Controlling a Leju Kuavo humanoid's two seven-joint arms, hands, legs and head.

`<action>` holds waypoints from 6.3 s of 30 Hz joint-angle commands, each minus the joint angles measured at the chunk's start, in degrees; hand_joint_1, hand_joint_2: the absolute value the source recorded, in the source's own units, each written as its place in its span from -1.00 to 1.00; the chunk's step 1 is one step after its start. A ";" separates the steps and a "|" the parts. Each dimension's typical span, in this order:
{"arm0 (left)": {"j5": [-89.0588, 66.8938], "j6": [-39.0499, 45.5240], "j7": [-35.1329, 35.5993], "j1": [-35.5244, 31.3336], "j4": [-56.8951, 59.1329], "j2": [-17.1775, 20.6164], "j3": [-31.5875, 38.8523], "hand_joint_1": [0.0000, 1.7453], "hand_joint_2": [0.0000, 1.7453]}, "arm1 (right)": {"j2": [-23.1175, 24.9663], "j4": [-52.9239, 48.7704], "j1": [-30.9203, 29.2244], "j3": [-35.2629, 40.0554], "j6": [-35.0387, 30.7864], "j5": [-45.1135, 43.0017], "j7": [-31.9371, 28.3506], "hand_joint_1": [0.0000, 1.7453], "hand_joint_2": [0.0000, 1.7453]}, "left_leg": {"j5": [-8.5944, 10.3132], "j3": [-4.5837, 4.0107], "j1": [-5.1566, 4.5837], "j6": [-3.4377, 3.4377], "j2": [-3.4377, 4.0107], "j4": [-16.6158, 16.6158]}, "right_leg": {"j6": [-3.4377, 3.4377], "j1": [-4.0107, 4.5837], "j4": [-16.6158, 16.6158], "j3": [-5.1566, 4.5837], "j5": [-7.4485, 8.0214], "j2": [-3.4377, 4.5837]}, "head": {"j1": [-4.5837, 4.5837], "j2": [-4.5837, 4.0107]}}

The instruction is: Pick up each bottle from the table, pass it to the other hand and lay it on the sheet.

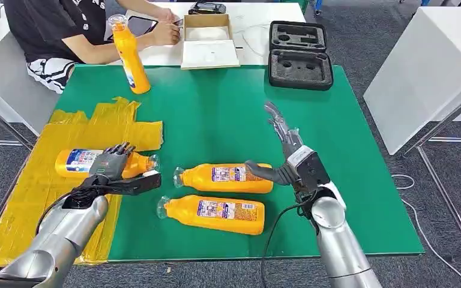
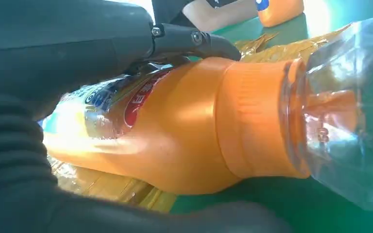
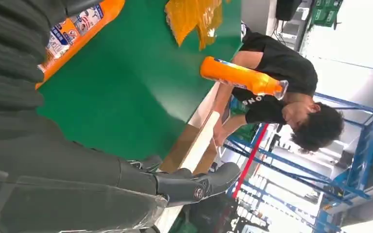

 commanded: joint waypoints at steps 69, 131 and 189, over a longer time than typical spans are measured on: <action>61.61 -2.71 -28.63 23.34 -48.61 -5.48 7.22 -1.00 1.00 | -5.41 12.89 -1.13 10.94 -10.88 57.20 12.73 -1.00 1.00 | -0.13 0.13 0.06 -0.22 0.29 -0.02 | -0.08 0.07 -0.09 0.11 -0.06 0.11 | 0.02 0.00; 63.92 -3.69 -28.33 19.13 -38.68 -7.20 2.35 -1.00 1.00 | -2.09 42.31 -9.98 8.47 -14.10 62.43 21.23 1.00 1.00 | -0.06 0.46 0.07 -0.21 0.29 -0.03 | -0.19 0.08 -0.11 0.34 0.05 0.03 | 0.00 0.00; 67.80 -7.51 -23.26 16.32 -36.46 -7.10 -1.98 -1.00 1.00 | 5.84 15.37 0.71 -5.36 -26.07 20.41 3.43 1.00 1.00 | -0.01 0.10 0.04 -0.21 0.28 0.00 | -0.22 0.07 -0.03 0.02 0.06 0.06 | 0.00 0.00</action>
